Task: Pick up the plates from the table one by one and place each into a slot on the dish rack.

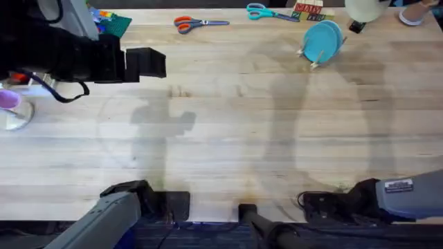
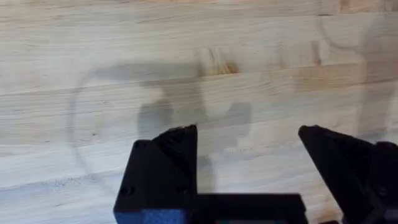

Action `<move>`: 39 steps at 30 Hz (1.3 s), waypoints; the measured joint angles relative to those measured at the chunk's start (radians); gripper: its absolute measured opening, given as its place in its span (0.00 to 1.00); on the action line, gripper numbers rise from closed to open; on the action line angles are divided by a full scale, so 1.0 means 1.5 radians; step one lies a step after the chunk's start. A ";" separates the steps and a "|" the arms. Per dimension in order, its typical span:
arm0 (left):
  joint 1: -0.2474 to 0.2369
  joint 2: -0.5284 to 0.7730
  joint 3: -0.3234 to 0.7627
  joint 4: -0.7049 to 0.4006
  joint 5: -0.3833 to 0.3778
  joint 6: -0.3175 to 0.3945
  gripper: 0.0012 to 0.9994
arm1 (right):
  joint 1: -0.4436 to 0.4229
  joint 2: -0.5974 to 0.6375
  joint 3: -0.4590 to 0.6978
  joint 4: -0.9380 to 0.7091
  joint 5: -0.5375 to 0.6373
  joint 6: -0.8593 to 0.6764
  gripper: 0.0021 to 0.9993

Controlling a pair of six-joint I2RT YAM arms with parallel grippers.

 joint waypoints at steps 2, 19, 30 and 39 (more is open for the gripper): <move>0.000 0.000 0.000 0.000 0.000 0.000 0.99 | 0.000 0.010 0.000 0.003 0.000 0.003 0.03; 0.000 0.000 0.000 0.000 0.000 0.000 0.99 | 0.000 0.039 0.000 0.005 0.000 0.012 0.03; 0.000 0.000 0.000 0.000 0.000 0.000 0.99 | 0.000 0.079 0.000 0.024 0.000 0.012 0.03; 0.000 0.000 0.000 0.000 0.000 0.000 0.99 | 0.000 0.086 0.000 0.024 0.000 0.012 0.03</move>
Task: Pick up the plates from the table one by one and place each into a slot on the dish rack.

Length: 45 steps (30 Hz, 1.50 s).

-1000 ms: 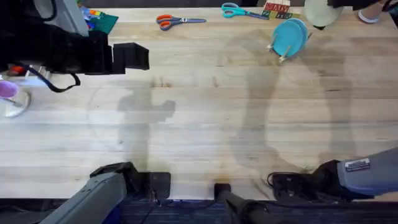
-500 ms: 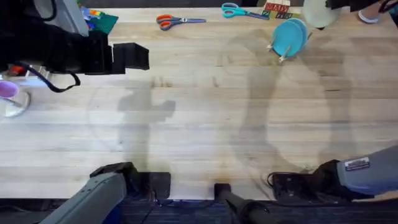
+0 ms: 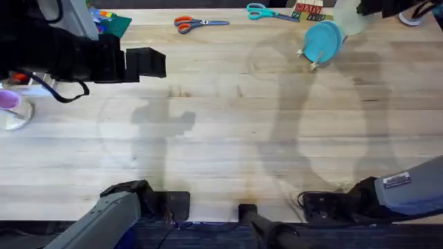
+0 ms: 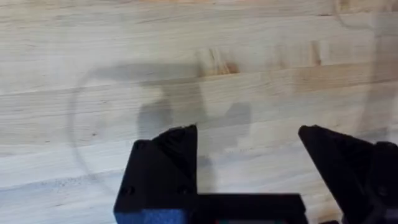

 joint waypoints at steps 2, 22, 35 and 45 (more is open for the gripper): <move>0.000 0.000 0.000 0.000 0.000 0.000 0.99 | 0.000 0.000 0.000 0.000 0.000 0.000 0.03; 0.000 0.000 0.000 0.000 0.000 0.000 0.99 | 0.000 0.046 0.000 0.017 0.000 0.000 0.03; 0.000 0.000 0.000 0.000 0.000 0.000 0.99 | 0.001 0.046 0.000 0.025 0.000 0.000 0.03; 0.000 0.000 0.000 0.000 0.000 0.000 0.99 | 0.018 0.047 0.000 0.025 0.000 0.000 0.03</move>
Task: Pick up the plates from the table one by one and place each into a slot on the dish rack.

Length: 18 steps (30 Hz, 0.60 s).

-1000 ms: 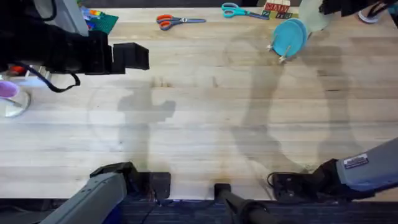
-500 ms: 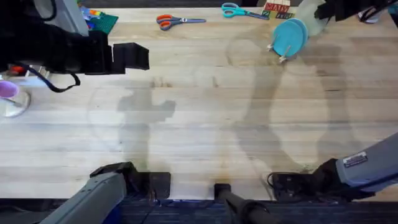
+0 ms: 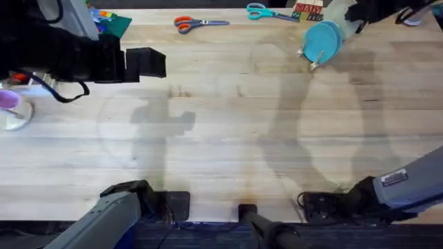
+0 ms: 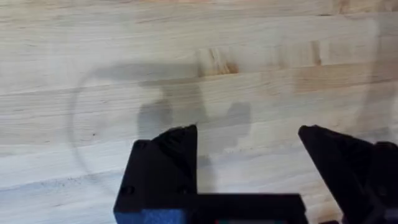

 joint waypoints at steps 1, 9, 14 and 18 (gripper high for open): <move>0.000 0.000 0.000 0.000 0.000 0.000 0.99 | 0.002 0.000 0.000 0.000 0.000 0.000 0.03; 0.000 0.000 0.000 0.000 0.000 0.000 0.99 | 0.004 0.000 0.000 0.000 -0.001 0.000 0.03; 0.000 0.000 0.000 0.000 0.000 0.000 0.99 | 0.004 0.000 0.000 0.000 -0.002 0.000 0.03; 0.000 0.000 0.000 0.000 0.000 0.000 0.99 | 0.004 0.000 0.000 -0.007 -0.001 0.000 0.03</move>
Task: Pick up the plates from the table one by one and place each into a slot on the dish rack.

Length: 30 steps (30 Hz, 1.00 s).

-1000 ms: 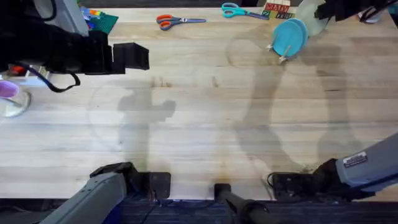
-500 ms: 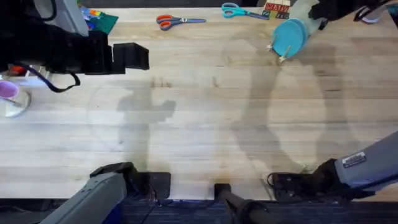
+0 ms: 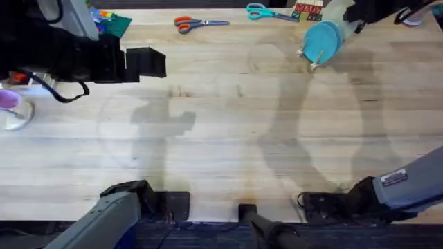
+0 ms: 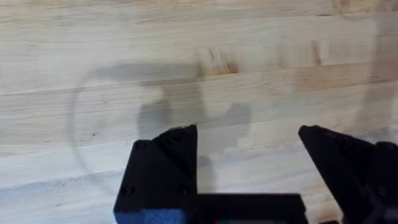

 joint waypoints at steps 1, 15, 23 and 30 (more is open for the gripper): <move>0.000 0.000 0.000 0.000 0.000 0.000 0.99 | 0.000 0.000 0.000 -0.002 0.000 0.000 0.03; 0.000 0.000 0.000 0.000 0.000 0.000 0.99 | -0.005 0.035 0.000 -0.003 0.000 0.000 0.03; 0.000 0.000 0.000 0.000 0.000 0.000 0.99 | -0.005 0.035 0.000 -0.003 0.000 0.000 0.03; 0.000 0.000 0.000 0.000 0.000 0.000 0.99 | -0.005 0.035 0.000 -0.003 0.001 0.000 0.03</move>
